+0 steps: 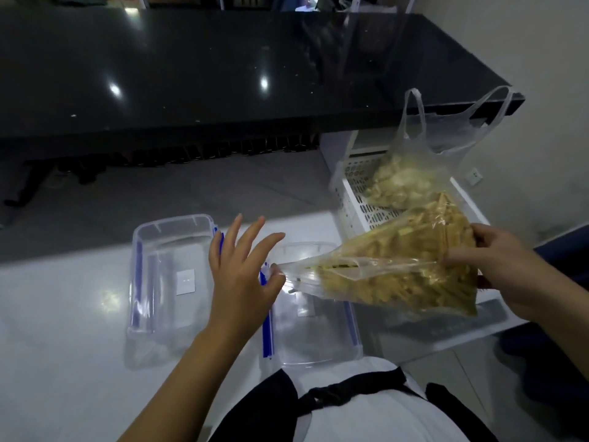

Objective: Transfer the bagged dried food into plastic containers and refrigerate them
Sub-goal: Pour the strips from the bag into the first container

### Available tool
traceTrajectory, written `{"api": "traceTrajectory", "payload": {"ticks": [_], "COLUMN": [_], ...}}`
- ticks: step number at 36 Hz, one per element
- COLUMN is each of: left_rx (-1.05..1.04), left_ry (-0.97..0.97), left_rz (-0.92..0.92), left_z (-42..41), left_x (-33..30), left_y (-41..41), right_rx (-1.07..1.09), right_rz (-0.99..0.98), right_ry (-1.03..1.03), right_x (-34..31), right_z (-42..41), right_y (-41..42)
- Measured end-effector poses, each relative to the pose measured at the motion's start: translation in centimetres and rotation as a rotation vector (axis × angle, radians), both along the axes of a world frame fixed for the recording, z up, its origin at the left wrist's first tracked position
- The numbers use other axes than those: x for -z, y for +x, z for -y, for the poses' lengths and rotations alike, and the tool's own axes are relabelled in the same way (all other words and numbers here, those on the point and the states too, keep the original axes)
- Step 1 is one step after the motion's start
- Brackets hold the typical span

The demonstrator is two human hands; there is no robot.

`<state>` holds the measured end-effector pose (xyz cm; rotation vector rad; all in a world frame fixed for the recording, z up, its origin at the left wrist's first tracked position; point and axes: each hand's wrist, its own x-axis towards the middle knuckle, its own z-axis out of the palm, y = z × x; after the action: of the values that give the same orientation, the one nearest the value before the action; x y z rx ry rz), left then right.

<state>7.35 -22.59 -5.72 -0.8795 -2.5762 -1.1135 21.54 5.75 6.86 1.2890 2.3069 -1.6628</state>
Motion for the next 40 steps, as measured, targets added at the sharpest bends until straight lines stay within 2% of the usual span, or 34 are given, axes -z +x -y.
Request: {"api": "traceTrajectory", "payload": {"ticks": [6,9,14,23,32,36,40], "left_rx": [0.035,0.055,0.18,0.213,0.386,0.394,0.238], "left_ry": [-0.128,-0.058,0.073,0.076,0.095,-0.011,-0.151], "left_rz": [0.137,0.15,0.319,0.434,0.705,0.66,0.361], "left_z": [-0.4,-0.8,-0.4,0.5,1.8,2.0,1.1], "left_x": [0.1,0.0,0.1,-1.3,-3.3,-3.0,-1.4], "left_y": [0.3,0.5,0.2,-0.2,-0.5,-0.5,0.1], "right_rx": [-0.006,-0.021,-0.034,-0.046,-0.059,-0.076,-0.093], "right_rz": [0.052,0.034,0.083,0.028,0.016,-0.015,-0.018], "right_ry": [-0.013,0.004,-0.003,-0.015,0.001,0.017,0.012], "right_x": [0.1,0.1,0.8,0.9,0.2,-0.4,-0.4], "right_z": [-1.1,-1.5,-2.2,-3.1,-3.0,-2.5,-1.6], "right_y": [-0.7,-1.0,-1.1,-0.9,-1.2,-1.6,-1.8]}}
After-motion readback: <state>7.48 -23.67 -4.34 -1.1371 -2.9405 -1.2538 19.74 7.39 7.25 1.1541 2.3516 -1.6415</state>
